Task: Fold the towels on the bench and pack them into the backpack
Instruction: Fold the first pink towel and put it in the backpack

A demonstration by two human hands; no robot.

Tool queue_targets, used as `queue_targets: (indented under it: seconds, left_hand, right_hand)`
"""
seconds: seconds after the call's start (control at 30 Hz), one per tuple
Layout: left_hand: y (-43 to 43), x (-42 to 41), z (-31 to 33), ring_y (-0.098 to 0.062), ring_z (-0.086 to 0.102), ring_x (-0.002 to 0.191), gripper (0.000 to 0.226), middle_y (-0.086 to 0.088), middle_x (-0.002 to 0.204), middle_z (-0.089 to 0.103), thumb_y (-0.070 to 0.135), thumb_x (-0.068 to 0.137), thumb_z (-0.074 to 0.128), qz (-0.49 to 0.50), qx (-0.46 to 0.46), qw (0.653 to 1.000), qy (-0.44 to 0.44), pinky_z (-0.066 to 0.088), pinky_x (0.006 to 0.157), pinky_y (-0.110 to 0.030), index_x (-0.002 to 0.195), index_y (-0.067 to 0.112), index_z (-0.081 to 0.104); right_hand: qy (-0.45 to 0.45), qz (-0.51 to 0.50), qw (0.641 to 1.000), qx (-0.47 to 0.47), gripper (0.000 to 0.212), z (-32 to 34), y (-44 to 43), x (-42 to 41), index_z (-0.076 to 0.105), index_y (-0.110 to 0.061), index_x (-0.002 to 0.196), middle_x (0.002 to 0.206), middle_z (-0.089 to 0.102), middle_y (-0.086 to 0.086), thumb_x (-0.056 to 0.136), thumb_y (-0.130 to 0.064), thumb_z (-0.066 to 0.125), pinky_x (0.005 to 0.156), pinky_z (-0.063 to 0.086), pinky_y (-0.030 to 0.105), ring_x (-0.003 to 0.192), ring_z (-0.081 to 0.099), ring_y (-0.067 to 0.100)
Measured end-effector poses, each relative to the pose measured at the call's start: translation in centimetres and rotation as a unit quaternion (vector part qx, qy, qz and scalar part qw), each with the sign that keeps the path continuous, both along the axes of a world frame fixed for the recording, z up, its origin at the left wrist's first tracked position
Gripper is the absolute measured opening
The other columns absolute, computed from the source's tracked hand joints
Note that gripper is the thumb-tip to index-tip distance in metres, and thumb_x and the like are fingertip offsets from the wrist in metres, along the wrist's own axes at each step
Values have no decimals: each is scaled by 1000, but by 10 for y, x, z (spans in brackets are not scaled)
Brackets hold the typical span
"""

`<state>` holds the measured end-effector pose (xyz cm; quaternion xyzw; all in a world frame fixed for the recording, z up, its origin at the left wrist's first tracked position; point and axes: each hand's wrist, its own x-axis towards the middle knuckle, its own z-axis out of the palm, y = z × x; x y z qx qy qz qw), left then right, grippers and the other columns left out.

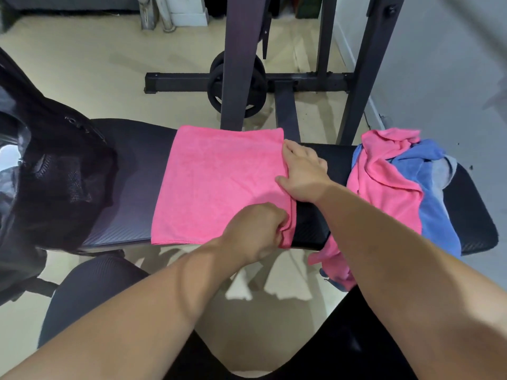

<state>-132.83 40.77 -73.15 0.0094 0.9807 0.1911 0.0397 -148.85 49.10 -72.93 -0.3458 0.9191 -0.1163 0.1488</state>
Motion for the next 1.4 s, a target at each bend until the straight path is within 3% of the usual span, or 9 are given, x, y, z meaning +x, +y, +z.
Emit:
queue_targets:
  seconds: [0.3, 0.47, 0.6, 0.83, 1.0, 1.17, 1.23, 1.3, 1.4]
  left_hand:
    - [5, 6, 2, -29, 49, 64, 10, -4, 71, 53, 13, 73, 52, -37, 55, 996, 61, 37, 56, -35, 75, 9, 61]
    - [7, 8, -3, -27, 58, 78, 16, -3, 84, 65, 9, 82, 54, -51, 73, 996, -15, 46, 66, -37, 85, 14, 69]
    - [1, 17, -7, -20, 55, 71, 21, -1, 77, 64, 31, 86, 57, -65, 116, 991, 7, 46, 64, -37, 85, 13, 69]
    - [-43, 23, -7, -31, 61, 96, 38, -9, 105, 67, 40, 90, 52, 142, 64, 974, 164, 49, 85, -44, 109, 11, 68]
    - [-83, 29, -25, -31, 0, 155, 93, -4, 169, -2, 78, 87, 37, 199, -85, 972, -93, 6, 121, -60, 160, 27, 11]
    - [-78, 52, -29, -29, -17, 153, 99, -2, 167, -18, 83, 84, 28, 158, -94, 976, -115, -5, 121, -61, 160, 30, -7]
    - [-67, 58, -20, -35, 6, 153, 101, -10, 167, 4, 86, 80, 32, 141, -131, 973, -125, 12, 120, -61, 160, 28, 8]
    - [-61, 60, -7, -34, 47, 123, 87, -11, 133, 50, 87, 78, 33, 121, -181, 974, -67, 41, 98, -51, 141, 27, 43]
    - [-66, 55, 2, -33, 58, 85, 59, -4, 89, 57, 71, 84, 35, 110, -145, 983, 33, 37, 69, -39, 109, 24, 59]
  right_hand:
    - [57, -20, 997, -39, 85, 10, 1, 1, 16, -16, 159, 167, 9, -6, 92, -41, 62, 117, 16, 50, 148, 17, 26]
    - [50, -38, 998, 14, 90, 8, 10, 2, 25, -16, 156, 164, 17, -4, 84, -49, 67, 118, 19, 53, 147, 18, 30]
    - [24, -99, 994, 48, 85, -4, 13, 9, 32, -11, 151, 159, 23, 0, 87, -57, 61, 115, 22, 52, 142, 24, 30]
    - [39, -24, 999, 28, 81, -6, -3, 29, 3, -20, 162, 169, -14, 6, 99, -60, 36, 123, -4, 57, 155, -13, 28]
    - [15, 48, 996, 79, 89, -26, -12, 55, -9, -32, 160, 167, -22, 2, 92, -80, 19, 118, -11, 65, 153, -21, 29]
    - [53, 53, 993, 92, 92, -35, 7, 66, -10, -38, 159, 167, -22, -1, 86, -87, 17, 117, -9, 67, 154, -19, 28]
    - [43, 52, 994, 92, 92, -32, 19, 75, -6, -40, 159, 168, -19, -3, 85, -87, 22, 118, -10, 66, 154, -18, 25]
    - [50, 46, 995, 78, 89, -26, 29, 81, 15, -41, 159, 169, 4, -2, 84, -86, 32, 118, -6, 64, 155, -1, 25]
    - [127, 35, 991, 16, 71, -17, 36, 83, 60, -31, 128, 134, 55, 1, 80, -81, 45, 118, 13, 60, 131, 41, 28]
